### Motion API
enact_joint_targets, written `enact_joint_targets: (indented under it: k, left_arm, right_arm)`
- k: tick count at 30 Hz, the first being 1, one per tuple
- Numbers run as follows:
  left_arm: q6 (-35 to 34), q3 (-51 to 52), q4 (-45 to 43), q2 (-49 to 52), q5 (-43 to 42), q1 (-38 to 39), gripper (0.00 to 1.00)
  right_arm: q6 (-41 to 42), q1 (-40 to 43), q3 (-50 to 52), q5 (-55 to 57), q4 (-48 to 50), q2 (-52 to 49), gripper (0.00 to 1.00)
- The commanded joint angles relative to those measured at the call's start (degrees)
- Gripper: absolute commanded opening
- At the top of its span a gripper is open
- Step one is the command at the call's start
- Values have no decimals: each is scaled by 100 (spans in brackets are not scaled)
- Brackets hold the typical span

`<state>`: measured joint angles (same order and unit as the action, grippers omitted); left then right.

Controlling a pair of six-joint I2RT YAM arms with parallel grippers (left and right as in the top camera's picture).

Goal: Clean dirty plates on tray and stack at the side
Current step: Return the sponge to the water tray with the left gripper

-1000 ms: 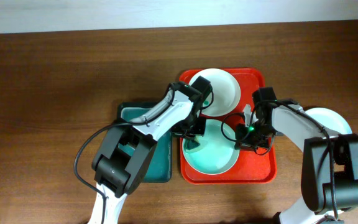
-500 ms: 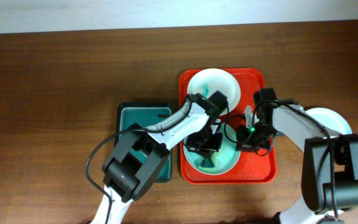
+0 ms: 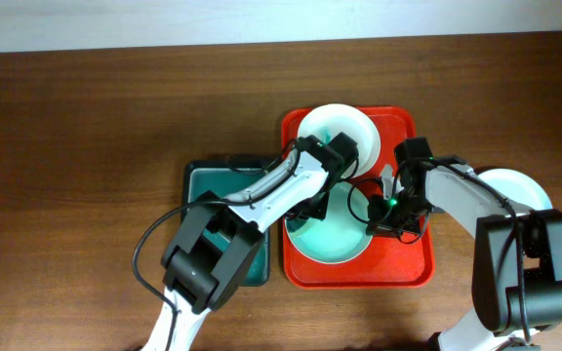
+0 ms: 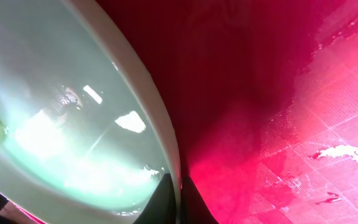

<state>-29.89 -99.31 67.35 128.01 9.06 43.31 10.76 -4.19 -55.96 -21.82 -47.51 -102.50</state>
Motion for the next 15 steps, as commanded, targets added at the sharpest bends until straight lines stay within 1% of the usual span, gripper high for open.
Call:
enact_joint_targets:
  k: [1,3,5,6,8,10,11,12,13,14,15]
  left_arm:
    - [33,-603,363,98,-638,-302,0]
    - [400,-800,452,-219,-1453,-378,0]
    - [479,-811,564,-636,-1504,-503,0]
    - [562,-811,688,-940,-1394,-625,0]
    - [557,-809,1029,-1357,-776,-850,0]
    - [555,-772,1486,-1526,-179,-1128,0]
    - [557,-647,1593,-1523,-105,-1261,0]
    - [553,-490,1572,-1521,-107,-1327,0]
    - [553,-42,1364,-1521,-111,-1438,0]
    - [551,719,774,-1521,-258,-1556,0]
    - [553,1202,306,-1521,-385,-1659,0]
  right_arm:
    - [-22,46,122,595,-44,-146,4]
    - [-24,46,122,595,-44,-146,4]
    - [-79,46,122,595,-44,-146,4]
    - [-155,46,122,595,-44,-146,4]
    - [-155,46,122,597,-44,-146,4]
    - [-155,46,122,595,-39,-146,4]
    - [-155,46,122,595,-39,-149,4]
    - [-155,46,122,597,-39,-149,4]
    - [-155,46,122,595,-39,-149,4]
    - [-155,46,122,595,-42,-149,5]
    - [-155,46,122,595,-42,-149,5]
